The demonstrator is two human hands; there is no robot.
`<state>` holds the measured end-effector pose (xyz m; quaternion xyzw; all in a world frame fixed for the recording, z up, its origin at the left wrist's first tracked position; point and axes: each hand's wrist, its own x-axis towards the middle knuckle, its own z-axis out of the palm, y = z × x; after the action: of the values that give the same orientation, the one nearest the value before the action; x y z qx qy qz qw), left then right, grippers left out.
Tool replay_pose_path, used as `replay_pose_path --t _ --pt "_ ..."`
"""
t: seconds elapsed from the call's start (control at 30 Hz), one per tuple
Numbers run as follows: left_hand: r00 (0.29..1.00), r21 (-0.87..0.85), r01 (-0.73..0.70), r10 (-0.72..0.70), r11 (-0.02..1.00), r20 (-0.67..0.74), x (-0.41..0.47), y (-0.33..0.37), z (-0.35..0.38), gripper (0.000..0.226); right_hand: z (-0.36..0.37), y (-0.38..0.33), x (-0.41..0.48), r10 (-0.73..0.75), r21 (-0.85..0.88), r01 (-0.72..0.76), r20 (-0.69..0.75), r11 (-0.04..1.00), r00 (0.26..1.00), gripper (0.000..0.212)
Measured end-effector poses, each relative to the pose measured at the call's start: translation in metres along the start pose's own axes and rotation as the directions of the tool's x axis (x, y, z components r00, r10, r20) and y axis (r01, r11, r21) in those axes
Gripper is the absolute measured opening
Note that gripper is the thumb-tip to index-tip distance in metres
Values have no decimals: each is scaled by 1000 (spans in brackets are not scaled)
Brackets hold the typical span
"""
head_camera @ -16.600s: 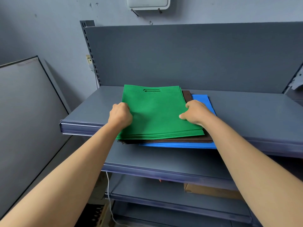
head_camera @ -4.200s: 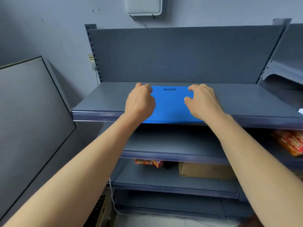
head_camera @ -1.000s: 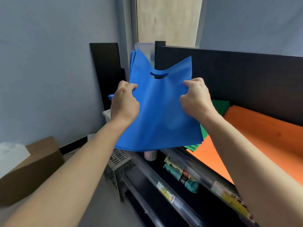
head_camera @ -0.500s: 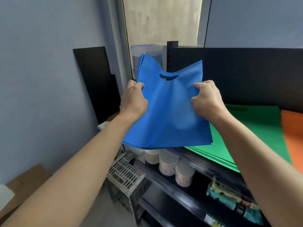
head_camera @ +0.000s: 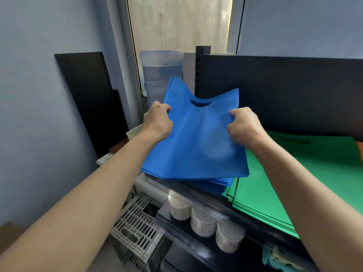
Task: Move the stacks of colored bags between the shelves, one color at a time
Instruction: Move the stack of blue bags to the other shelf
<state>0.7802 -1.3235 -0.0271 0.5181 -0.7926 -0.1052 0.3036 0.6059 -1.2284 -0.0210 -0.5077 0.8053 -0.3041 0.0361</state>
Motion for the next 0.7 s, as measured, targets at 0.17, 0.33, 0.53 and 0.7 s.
replay_pose_path --t 0.17,0.33,0.53,0.7 --pt "997 -51 -3 7 999 79 27 -21 19 40 21 -2 18 49 -80 -48 16 996 999 30" --pt "971 -102 -66 87 993 223 56 -50 41 40 46 -1 26 214 -117 -214 -4 970 977 15" --pt "891 -75 -116 137 990 433 80 -81 58 22 75 5 22 429 -238 -414 16 879 903 29" --pt "769 -89 -128 156 988 620 82 -91 60 55 91 -5 13 573 -273 -543 42 795 818 34"
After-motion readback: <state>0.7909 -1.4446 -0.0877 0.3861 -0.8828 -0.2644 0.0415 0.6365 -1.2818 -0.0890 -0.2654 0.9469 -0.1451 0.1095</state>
